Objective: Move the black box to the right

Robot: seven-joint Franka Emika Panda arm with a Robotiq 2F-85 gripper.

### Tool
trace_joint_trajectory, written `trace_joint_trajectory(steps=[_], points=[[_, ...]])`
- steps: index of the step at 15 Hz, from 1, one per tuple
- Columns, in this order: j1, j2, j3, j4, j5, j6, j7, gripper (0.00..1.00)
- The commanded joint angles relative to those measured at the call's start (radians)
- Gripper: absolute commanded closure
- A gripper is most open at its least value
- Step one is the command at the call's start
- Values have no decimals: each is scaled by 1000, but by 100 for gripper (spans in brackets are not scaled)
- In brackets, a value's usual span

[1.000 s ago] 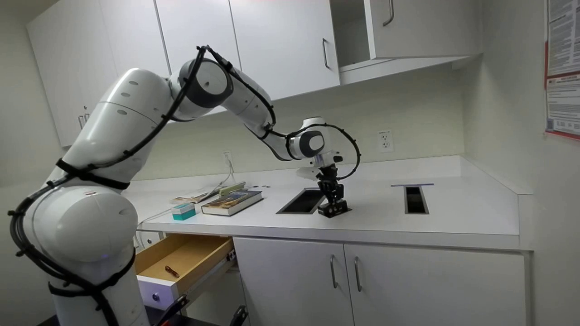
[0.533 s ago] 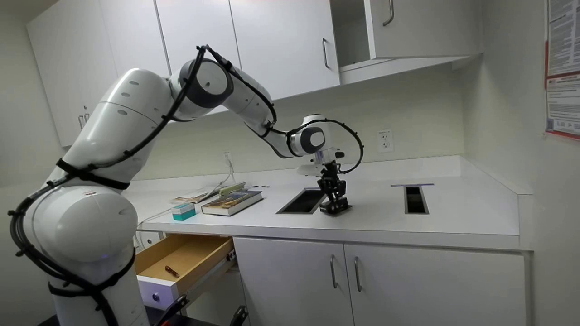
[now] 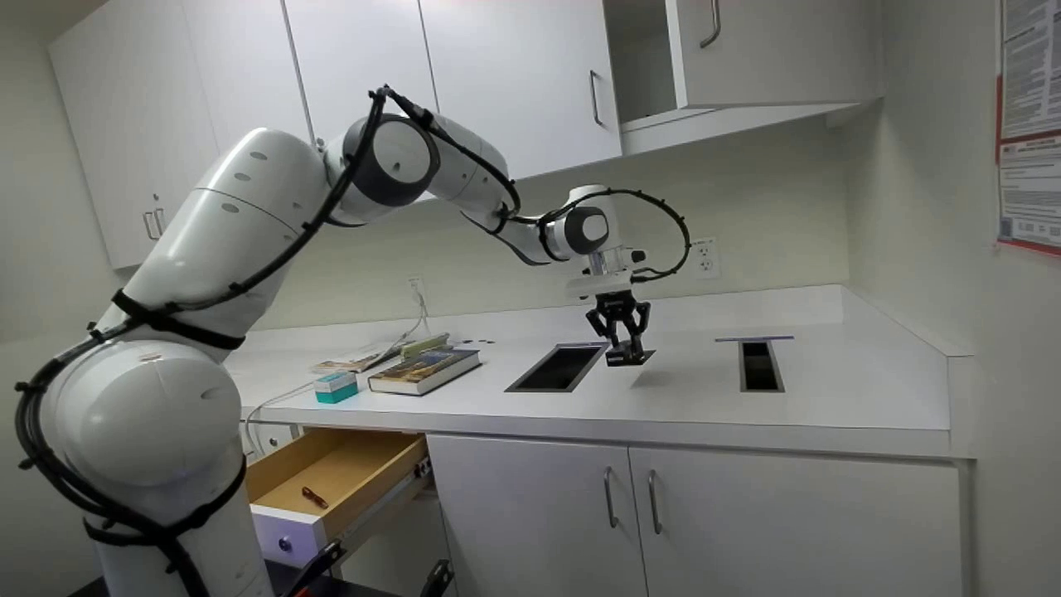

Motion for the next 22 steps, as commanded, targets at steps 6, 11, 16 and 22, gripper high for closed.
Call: trace_joint_trajectory(steps=[6,11,16,22], points=[[-48,76,40,116,3,-42,-114,83],[-73,206,29,330,-67,-188,-254,83],[-128,330,42,562,-72,-284,-492,83],[-188,435,107,719,1,-257,-653,83]])
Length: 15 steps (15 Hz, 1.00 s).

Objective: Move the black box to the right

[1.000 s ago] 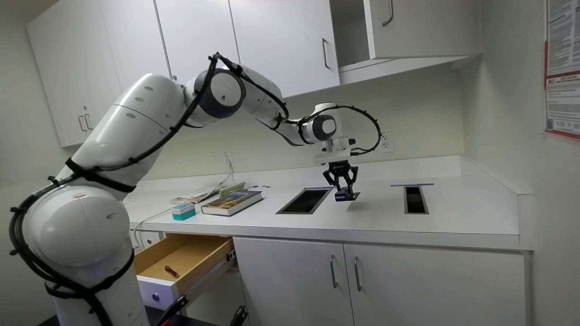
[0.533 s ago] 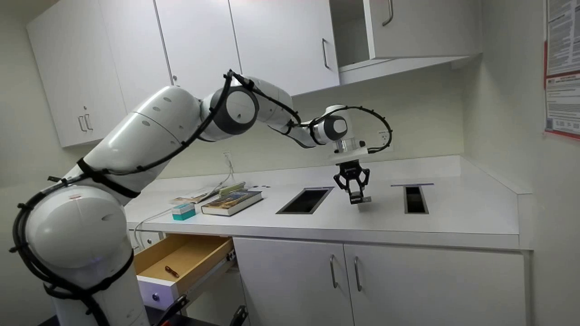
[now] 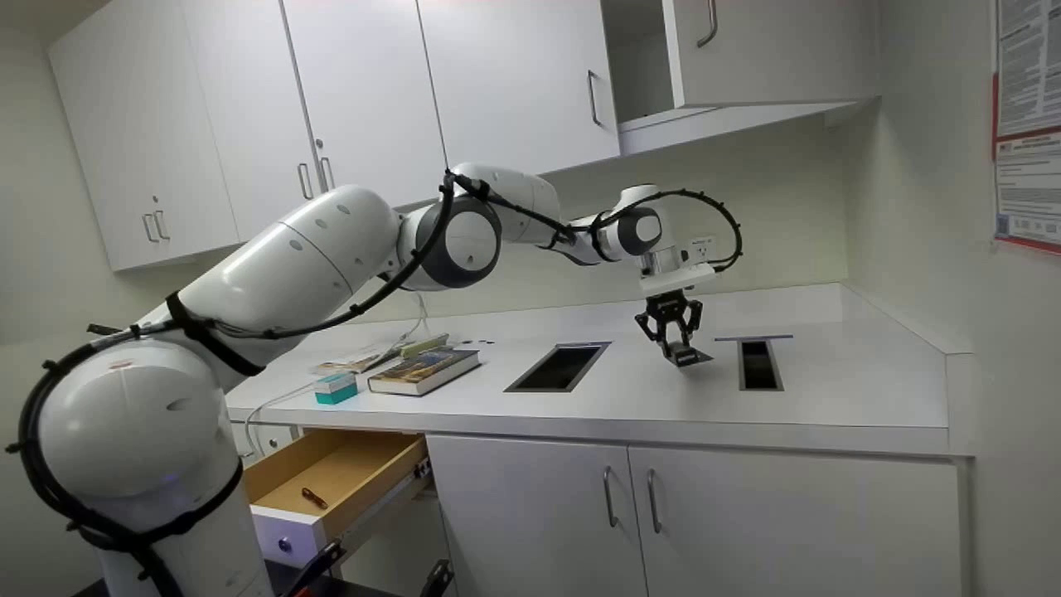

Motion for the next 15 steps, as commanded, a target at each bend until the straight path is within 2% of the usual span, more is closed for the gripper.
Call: trace_joint_trajectory(steps=[1,3,7,8,10,13,15], points=[[-24,83,42,136,44,-32,-64,83],[-27,116,55,178,60,-33,-80,83],[-9,122,59,184,36,-5,-70,81],[-1,121,53,186,28,-3,-59,33],[19,99,36,172,5,0,-32,26],[29,70,34,161,6,-33,-2,2],[37,56,30,147,4,-32,21,0]])
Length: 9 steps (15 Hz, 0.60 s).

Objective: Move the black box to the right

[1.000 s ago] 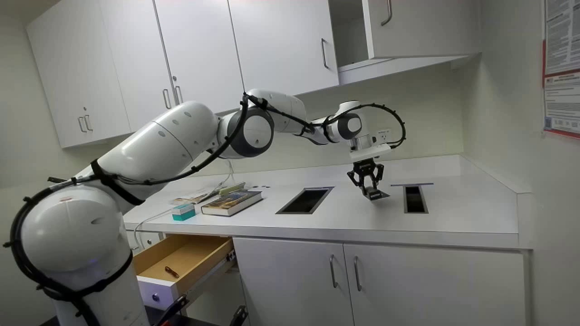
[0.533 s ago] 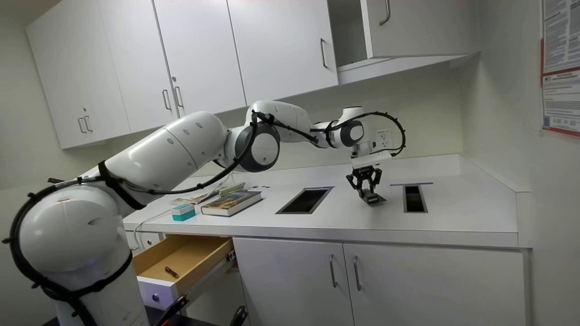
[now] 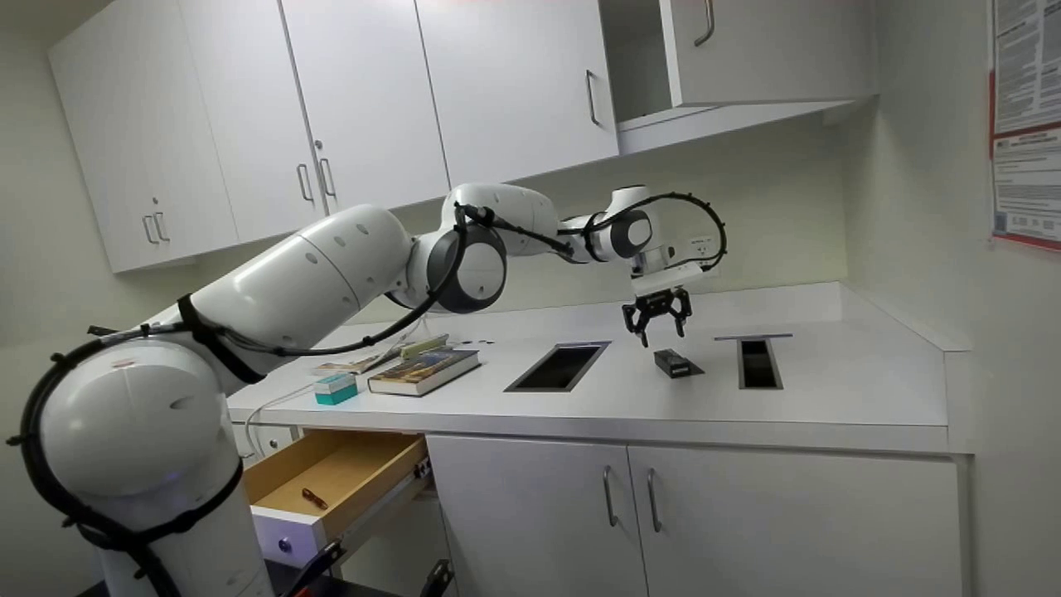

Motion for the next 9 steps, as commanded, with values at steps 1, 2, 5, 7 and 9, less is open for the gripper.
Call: trace_joint_trajectory(steps=[1,2,5,7,9], points=[[21,-42,-20,-26,-15,-29,57,0],[24,-47,-18,-34,-11,-31,74,0],[41,-67,-17,-64,-8,-2,139,0],[57,-87,-21,-88,-11,13,199,0],[79,-117,-34,-121,-16,25,297,0]])
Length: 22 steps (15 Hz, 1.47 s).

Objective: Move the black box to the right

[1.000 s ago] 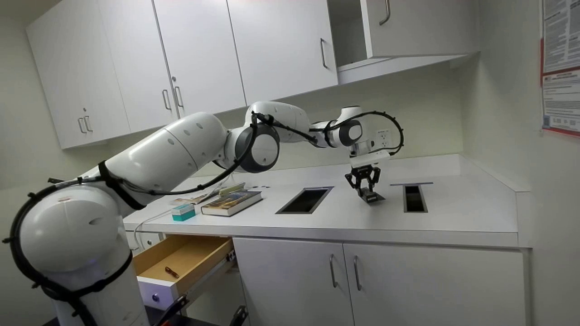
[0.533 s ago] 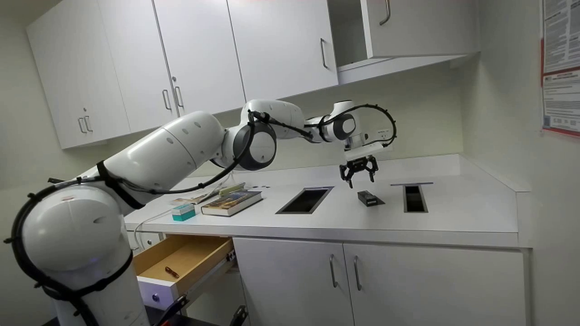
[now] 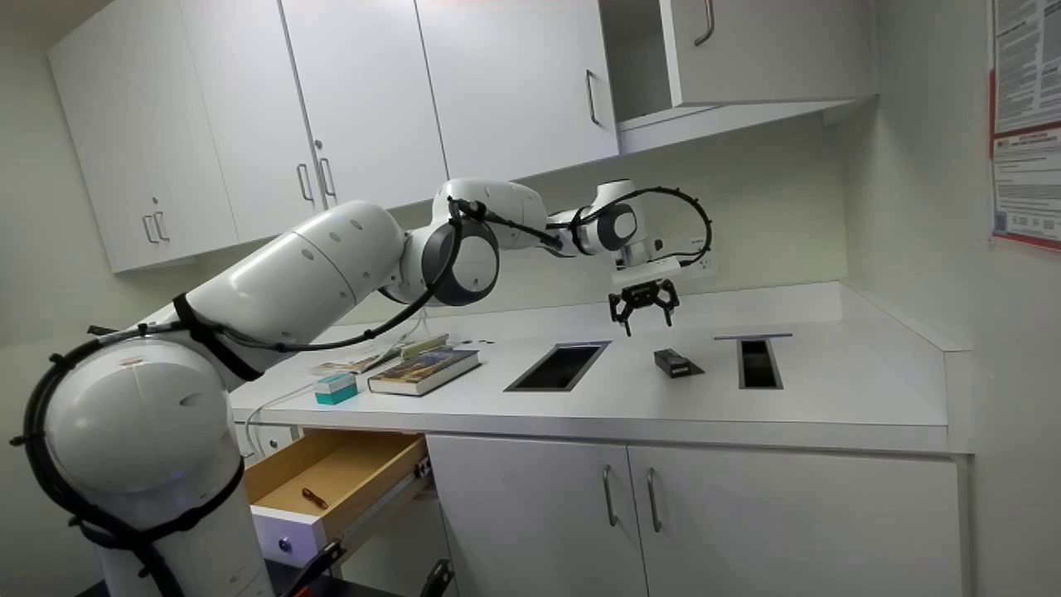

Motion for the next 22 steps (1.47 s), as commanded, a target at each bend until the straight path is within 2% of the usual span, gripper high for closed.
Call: trace_joint_trajectory(steps=[1,7,10,14,18,22], points=[[45,-112,-37,-135,-17,16,163,0],[86,-267,-55,-356,-8,41,343,0],[86,-347,-47,-473,-4,68,362,0],[86,-457,-40,-627,-12,115,324,0],[92,-578,-47,-790,-15,162,351,0],[104,-714,-67,-953,-12,161,341,0]])
